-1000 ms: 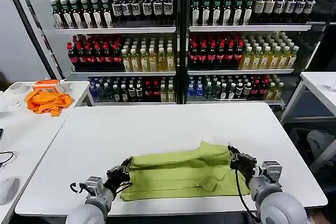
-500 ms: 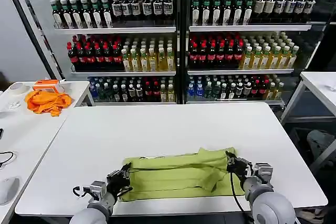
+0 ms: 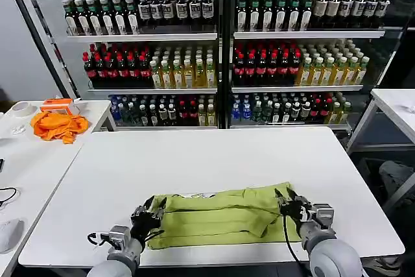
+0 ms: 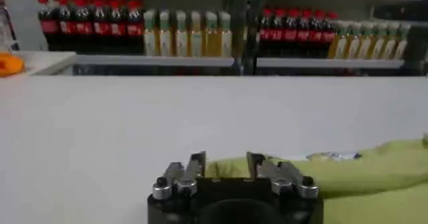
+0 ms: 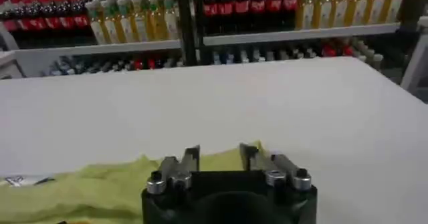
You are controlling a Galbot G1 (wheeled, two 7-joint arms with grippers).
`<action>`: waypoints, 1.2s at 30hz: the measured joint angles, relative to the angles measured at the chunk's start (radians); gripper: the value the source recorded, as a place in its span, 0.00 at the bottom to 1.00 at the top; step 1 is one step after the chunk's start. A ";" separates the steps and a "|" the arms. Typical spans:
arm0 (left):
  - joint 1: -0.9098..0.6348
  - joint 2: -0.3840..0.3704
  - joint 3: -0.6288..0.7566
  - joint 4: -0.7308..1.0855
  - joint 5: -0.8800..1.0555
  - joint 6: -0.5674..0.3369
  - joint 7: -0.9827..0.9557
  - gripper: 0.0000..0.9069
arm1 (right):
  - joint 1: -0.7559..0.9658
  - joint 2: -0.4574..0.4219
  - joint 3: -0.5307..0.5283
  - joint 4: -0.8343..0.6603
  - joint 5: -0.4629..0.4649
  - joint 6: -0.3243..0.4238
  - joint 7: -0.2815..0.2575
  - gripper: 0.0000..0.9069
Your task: Fold and organize the clothes.
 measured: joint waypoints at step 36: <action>0.106 -0.296 0.021 0.079 0.240 -0.140 -0.087 0.14 | -0.099 -0.020 0.035 0.040 -0.071 0.053 -0.007 1.00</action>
